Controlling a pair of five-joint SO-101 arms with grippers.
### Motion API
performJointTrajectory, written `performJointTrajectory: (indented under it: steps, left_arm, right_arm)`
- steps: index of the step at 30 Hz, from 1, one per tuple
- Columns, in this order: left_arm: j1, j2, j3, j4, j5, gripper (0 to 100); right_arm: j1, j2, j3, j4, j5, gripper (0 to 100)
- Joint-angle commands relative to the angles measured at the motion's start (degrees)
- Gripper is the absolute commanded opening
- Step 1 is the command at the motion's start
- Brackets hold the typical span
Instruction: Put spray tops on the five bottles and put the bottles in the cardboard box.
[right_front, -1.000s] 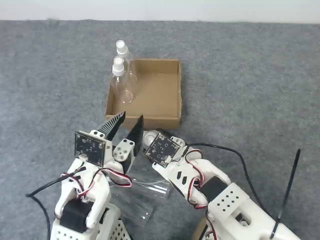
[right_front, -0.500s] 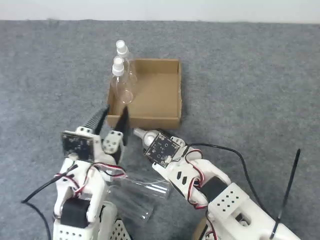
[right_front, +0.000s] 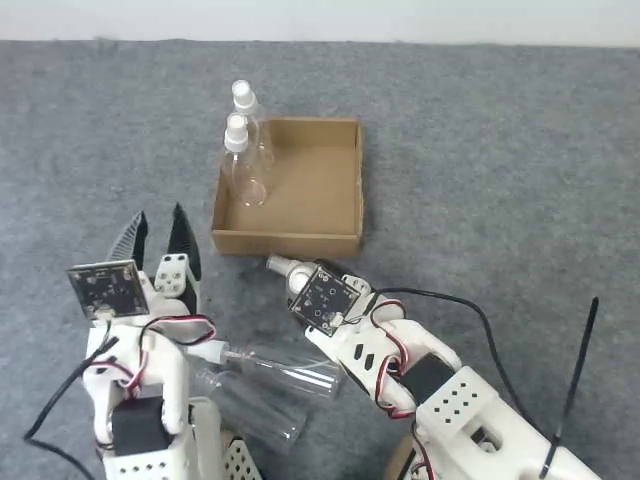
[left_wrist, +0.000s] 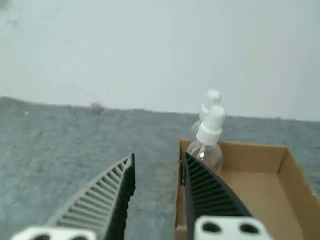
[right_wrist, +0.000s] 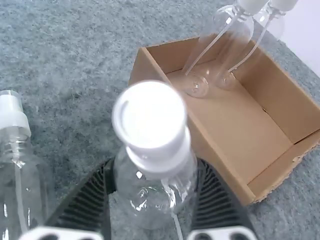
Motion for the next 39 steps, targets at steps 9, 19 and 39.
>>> performJointTrajectory:
  steps: [9,19,39]
  left_arm:
    - [-10.4,-1.0,6.0,-2.2,7.0,14]
    - [-14.9,-1.0,9.5,-7.6,6.9,14]
    - [-14.9,-1.0,10.4,-7.7,6.6,14]
  right_arm:
    - [1.0,-2.0,-0.5,-0.8,0.4,0.7]
    - [3.1,-2.0,-1.0,-0.8,0.4,0.7]
    - [3.7,-1.6,-16.8,20.4,-3.0,0.6]
